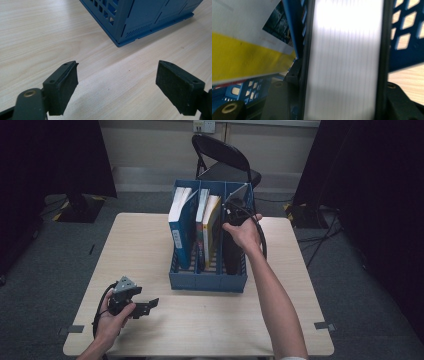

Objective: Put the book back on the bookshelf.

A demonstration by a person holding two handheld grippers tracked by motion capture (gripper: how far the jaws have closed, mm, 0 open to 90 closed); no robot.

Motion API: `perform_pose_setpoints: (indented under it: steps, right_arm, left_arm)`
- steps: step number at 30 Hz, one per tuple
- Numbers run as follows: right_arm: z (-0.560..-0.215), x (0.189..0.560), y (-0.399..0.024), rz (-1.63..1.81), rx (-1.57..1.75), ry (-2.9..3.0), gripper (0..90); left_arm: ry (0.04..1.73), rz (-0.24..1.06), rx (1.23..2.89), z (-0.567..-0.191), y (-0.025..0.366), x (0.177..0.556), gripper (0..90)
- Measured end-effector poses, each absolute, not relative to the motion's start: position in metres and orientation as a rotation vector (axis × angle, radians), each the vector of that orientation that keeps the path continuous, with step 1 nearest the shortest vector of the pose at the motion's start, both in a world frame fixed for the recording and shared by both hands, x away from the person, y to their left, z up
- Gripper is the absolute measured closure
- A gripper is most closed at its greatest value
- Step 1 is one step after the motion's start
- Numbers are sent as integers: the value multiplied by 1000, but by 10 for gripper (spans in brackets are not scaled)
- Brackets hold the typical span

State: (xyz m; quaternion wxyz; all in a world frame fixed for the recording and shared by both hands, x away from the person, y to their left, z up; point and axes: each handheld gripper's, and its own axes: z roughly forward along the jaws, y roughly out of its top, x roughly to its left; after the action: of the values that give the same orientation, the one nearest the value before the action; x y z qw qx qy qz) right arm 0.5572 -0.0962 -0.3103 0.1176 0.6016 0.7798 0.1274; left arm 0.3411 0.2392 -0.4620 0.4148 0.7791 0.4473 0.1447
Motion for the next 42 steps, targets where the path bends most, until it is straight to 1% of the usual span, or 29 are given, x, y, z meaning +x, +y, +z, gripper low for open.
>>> perform_pose_setpoints:
  steps: [9, 18, 21, 32, 33, 36, 42]
  right_arm:
    - [-314, 527, -107, 457, 1631, 2348, 440]
    - [-332, 495, -128, 671, 1569, 2330, 467]
    - [-339, 488, -129, 656, 1514, 2348, 476]
    - [-373, 467, -143, 881, 1457, 2244, 489]
    - [-376, 466, -144, 898, 1462, 2223, 501]
    - [-382, 465, -144, 959, 1455, 2171, 492]
    - [-385, 467, -129, 981, 1433, 2128, 476]
  left_arm:
    - [1130, 370, 1949, -462, 238, 341, 177]
    - [1129, 371, 1956, -462, 237, 341, 177]
    - [1126, 369, 1960, -462, 237, 341, 177]
    - [1132, 378, 1939, -460, 240, 340, 177]
    - [1134, 378, 1937, -460, 240, 340, 176]
    - [1134, 376, 1940, -461, 239, 341, 177]
    - [1132, 375, 1941, -461, 240, 340, 177]
